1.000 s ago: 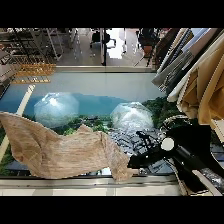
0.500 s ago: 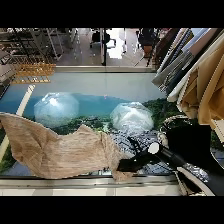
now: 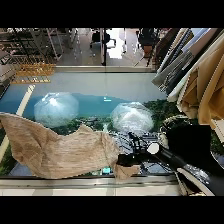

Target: Fold the clothes and pants, and hang the long-sleeved shirts on hangers.

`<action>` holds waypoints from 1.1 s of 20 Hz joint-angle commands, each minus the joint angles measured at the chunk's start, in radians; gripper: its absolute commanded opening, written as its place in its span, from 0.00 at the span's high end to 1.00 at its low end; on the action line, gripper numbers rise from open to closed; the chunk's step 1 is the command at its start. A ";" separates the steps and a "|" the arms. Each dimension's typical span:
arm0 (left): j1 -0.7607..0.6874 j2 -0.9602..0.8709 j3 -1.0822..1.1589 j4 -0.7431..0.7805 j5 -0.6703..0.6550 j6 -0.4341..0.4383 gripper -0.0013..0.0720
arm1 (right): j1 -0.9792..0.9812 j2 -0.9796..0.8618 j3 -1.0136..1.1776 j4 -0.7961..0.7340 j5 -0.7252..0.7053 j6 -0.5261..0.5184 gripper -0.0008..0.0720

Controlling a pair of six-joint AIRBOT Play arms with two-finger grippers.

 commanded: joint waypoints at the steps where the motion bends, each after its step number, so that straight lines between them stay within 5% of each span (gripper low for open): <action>1: 0.000 -0.001 0.000 0.000 -0.001 0.000 0.97 | -0.019 0.103 0.003 -0.064 0.034 0.047 0.97; 5: 0.000 -0.001 0.000 -0.005 0.000 0.000 0.97 | -0.142 0.234 0.117 -0.333 0.267 0.186 0.97; 9: 0.001 0.000 0.007 -0.118 0.008 0.000 0.97 | -0.283 0.331 0.386 -0.526 0.398 0.197 0.97; 15: 0.126 0.078 0.140 -0.519 0.117 -0.021 0.97 | -0.420 0.431 0.880 -0.705 0.454 0.153 0.97; 18: 0.309 0.196 0.161 -0.695 0.277 -0.058 0.97 | -0.446 0.504 1.024 -0.816 0.428 0.150 0.97; 22: 0.584 0.268 0.161 -1.100 0.300 -0.072 0.97 | -0.453 0.563 1.136 -0.968 0.393 0.127 0.97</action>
